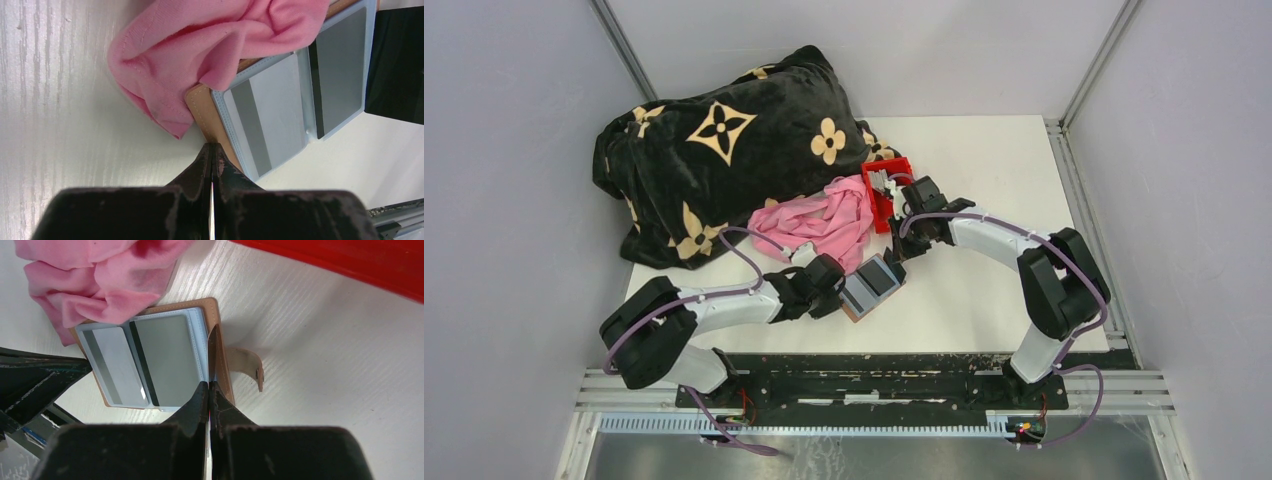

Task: Put the credit cards into the card holder
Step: Turn over the card slot in the card holder.

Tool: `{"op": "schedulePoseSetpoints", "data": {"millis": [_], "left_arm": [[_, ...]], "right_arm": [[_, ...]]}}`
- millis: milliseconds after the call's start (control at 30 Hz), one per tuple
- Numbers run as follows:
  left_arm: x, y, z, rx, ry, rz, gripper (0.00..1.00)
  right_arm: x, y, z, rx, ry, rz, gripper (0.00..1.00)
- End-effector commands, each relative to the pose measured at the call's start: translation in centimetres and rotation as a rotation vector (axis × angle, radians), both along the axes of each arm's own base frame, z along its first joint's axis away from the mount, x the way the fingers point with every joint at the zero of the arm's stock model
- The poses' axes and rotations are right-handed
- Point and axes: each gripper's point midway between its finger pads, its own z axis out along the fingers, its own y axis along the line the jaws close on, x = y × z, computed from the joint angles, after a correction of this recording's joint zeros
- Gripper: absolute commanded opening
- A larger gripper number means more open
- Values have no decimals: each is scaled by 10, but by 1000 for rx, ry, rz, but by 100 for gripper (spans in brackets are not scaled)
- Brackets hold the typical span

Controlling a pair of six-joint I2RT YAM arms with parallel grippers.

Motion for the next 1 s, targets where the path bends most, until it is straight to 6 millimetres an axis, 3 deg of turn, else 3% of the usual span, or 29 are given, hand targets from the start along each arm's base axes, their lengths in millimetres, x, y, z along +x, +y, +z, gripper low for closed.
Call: {"op": "schedulePoseSetpoints", "data": {"millis": [0, 500, 700, 967], "left_arm": [[-3, 20, -21, 114, 31, 21, 3], [-8, 27, -31, 146, 63, 25, 3], [-9, 26, -34, 146, 74, 18, 3], [-11, 28, -34, 155, 74, 15, 3]], "right_arm": [[-20, 4, -13, 23, 63, 52, 1], [-28, 12, 2, 93, 76, 51, 1], [-16, 5, 21, 47, 12, 27, 1], [11, -22, 38, -96, -105, -83, 1]]}}
